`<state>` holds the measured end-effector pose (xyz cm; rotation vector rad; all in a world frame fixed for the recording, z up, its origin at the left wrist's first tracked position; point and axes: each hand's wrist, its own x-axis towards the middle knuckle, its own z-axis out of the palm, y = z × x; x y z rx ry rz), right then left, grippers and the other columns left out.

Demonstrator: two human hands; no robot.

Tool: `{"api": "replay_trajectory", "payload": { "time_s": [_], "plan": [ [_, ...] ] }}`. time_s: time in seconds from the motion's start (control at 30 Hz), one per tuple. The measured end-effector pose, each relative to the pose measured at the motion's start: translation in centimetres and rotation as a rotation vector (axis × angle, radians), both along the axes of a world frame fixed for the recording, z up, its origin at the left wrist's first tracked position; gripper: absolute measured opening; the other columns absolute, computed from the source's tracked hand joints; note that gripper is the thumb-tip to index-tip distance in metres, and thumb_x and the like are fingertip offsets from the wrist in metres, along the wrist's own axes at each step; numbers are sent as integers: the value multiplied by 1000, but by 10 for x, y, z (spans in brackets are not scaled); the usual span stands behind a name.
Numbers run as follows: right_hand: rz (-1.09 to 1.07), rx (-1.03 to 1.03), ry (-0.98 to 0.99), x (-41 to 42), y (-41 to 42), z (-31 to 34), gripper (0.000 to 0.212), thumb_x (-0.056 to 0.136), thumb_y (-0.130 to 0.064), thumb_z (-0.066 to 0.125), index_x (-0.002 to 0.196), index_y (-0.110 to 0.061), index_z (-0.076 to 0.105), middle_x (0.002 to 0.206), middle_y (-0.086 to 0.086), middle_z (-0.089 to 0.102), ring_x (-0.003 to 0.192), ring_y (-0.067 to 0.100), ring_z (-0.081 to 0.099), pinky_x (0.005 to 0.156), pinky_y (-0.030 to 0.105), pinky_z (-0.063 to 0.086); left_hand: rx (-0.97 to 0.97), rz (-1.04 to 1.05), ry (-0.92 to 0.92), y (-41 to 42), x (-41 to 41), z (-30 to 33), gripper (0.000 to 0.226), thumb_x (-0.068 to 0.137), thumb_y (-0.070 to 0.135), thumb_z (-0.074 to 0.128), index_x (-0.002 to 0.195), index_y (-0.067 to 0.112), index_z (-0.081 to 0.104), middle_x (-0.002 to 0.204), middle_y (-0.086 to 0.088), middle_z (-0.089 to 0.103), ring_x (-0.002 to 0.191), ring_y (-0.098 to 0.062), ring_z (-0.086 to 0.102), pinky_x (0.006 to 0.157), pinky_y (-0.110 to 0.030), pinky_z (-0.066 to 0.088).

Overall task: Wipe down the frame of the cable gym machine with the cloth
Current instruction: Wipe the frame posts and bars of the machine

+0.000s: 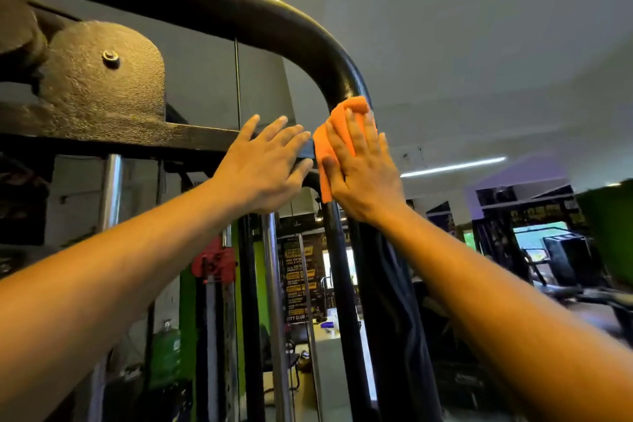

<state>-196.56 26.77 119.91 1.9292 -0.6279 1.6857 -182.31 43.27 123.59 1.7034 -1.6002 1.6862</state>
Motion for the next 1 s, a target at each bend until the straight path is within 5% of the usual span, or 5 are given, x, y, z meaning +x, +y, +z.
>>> {"api": "replay_trajectory", "payload": {
  "time_s": [0.27, 0.47, 0.67, 0.83, 1.0],
  "plan": [
    [181, 131, -24, -23, -13, 8, 77, 115, -60, 24, 171, -30, -20, 179, 1, -26, 168, 26, -14, 136, 57, 0, -48, -31, 66, -36, -27, 2, 60, 114, 54, 20, 166, 28, 35, 175, 5, 30, 165, -17, 18, 133, -53, 8],
    [316, 87, -84, -26, -25, 32, 75, 111, -47, 44, 174, -34, 4, 180, 4, -14, 164, 42, 12, 116, 67, 45, -124, -149, 328, -45, -61, 27, 53, 115, 52, 21, 148, 27, 54, 155, -2, 57, 139, -30, 54, 111, -52, 38],
    [431, 113, -139, -19, -42, 33, 80, 107, -53, 31, 174, -31, -8, 180, 0, -23, 168, 31, -8, 135, 61, 10, -15, -417, 600, -60, -84, 61, 54, 116, 53, 22, 151, 25, 53, 159, -6, 53, 146, -28, 48, 112, -41, 35],
    [526, 232, -190, -18, -38, 100, 72, 115, -57, 32, 174, -34, -2, 182, 2, -14, 167, 35, 12, 132, 54, 18, 19, -793, 973, -68, -97, 86, 62, 115, 58, 26, 160, 20, 45, 165, -6, 48, 147, -23, 50, 112, -44, 41],
    [470, 125, -103, -21, -45, 41, 65, 117, -52, 29, 173, -38, -2, 182, -4, -10, 169, 28, 2, 133, 55, 16, 104, -896, 997, -75, -90, 85, 67, 114, 61, 18, 168, 22, 31, 175, -7, 31, 160, -25, 31, 126, -53, 28]
  ]
}}
